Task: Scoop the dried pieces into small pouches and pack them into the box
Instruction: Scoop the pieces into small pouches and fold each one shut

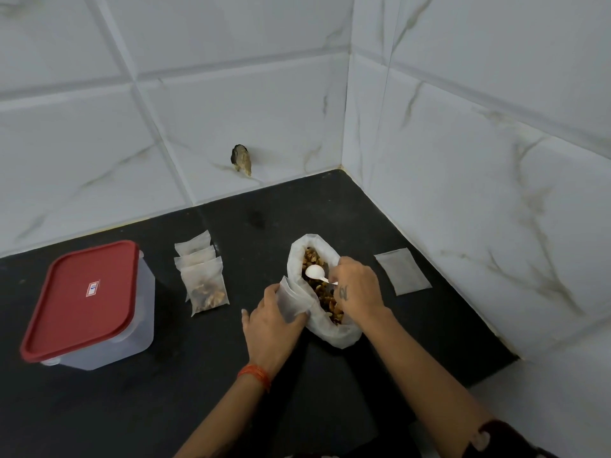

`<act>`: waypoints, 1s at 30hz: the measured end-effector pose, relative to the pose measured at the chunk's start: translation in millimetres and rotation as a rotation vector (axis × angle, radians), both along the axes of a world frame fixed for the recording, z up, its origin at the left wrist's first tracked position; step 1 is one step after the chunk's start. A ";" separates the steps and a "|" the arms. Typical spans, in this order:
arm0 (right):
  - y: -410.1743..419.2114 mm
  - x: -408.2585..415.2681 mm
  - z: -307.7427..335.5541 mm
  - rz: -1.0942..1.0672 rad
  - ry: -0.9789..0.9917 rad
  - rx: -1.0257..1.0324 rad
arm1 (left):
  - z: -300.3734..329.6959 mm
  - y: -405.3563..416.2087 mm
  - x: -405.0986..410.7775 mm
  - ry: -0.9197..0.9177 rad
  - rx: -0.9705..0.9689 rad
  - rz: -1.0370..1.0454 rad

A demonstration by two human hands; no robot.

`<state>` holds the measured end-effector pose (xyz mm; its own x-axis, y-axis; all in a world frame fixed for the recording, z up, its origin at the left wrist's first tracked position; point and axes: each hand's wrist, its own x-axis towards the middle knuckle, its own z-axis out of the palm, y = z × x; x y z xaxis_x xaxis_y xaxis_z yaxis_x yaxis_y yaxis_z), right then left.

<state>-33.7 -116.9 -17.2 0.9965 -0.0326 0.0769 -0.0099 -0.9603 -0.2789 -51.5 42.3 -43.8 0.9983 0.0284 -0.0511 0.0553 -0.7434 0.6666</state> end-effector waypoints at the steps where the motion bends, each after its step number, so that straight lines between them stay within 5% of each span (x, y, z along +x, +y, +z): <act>1: -3.0 -1.2 0.9 -0.013 -0.012 0.007 | -0.7 0.3 0.6 0.000 0.005 -0.004; 19: -10.5 -4.9 -6.1 -0.204 0.062 0.183 | -2.9 5.0 12.5 0.007 0.032 -0.137; 30: -23.4 7.5 -5.7 -0.248 0.254 0.540 | 7.5 1.6 21.7 0.118 -0.120 -0.260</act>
